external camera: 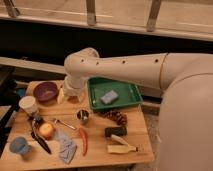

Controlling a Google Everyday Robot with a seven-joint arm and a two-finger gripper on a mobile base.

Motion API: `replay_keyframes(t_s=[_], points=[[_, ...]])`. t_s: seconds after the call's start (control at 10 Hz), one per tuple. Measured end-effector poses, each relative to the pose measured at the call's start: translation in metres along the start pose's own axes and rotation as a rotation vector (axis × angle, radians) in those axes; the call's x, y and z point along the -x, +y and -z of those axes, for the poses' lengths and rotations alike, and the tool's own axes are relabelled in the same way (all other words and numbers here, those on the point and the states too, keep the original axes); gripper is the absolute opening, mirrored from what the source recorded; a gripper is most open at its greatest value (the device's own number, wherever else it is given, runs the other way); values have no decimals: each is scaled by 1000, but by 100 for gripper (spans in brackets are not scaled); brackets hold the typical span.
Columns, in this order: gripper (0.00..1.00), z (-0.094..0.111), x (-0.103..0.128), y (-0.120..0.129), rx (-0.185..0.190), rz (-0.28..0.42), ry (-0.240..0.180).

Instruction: Place apple in table surface

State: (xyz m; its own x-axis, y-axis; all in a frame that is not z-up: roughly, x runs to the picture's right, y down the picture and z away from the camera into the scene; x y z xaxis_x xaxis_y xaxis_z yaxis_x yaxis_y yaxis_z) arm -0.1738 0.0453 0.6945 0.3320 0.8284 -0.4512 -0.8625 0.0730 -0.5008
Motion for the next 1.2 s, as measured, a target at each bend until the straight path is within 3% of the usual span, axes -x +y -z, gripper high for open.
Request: replay_keyframes(t_s=[0.4,0.7,1.0,1.2], points=[[66,-52,24,60,57,89,60],[66,-86,9,99,122,150,124],[66,-85,10,98,122,149,124],[66,-85,10,96,100,141,127]])
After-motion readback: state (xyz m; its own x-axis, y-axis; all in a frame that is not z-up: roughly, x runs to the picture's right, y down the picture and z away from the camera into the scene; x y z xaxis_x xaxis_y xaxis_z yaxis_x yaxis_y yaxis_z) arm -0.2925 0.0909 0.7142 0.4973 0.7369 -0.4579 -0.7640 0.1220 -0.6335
